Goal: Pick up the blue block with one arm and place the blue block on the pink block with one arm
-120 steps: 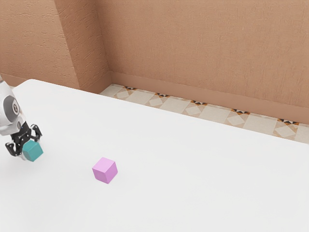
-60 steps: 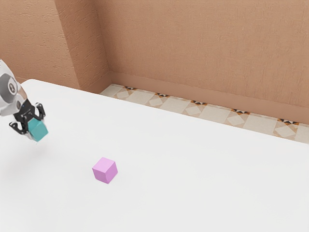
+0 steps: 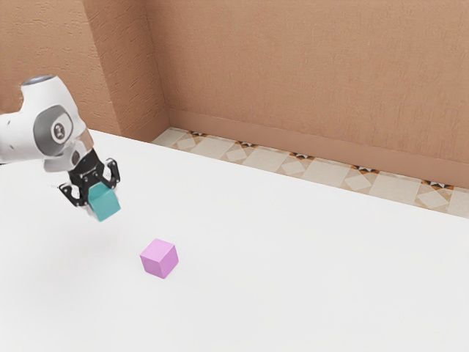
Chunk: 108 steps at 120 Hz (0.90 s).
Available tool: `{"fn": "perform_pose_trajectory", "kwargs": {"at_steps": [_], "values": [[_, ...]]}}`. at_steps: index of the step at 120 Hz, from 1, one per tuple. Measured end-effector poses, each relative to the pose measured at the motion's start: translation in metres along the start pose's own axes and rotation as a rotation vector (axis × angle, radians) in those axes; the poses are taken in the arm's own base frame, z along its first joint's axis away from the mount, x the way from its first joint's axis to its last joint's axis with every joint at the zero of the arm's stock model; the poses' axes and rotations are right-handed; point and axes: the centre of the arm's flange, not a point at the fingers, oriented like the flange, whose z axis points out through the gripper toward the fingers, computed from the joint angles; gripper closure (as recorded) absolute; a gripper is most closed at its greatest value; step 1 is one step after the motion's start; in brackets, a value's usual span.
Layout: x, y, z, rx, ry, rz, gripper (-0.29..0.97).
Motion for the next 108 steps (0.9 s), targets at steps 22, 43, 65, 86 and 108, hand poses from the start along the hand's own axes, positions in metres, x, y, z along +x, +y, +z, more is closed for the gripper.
{"fn": "perform_pose_trajectory", "kwargs": {"at_steps": [22,43,65,86,108], "values": [[0.056,-0.026,0.007,-0.053,-0.031,-0.028,0.33],[0.088,-0.039,0.007,-0.075,-0.027,-0.174,0.33],[0.080,-0.032,0.025,-0.110,0.017,-0.408,0.33],[0.070,-0.045,0.044,-0.135,0.033,-0.556,0.33],[0.105,-0.073,0.060,-0.159,0.030,-0.560,0.32]]}}
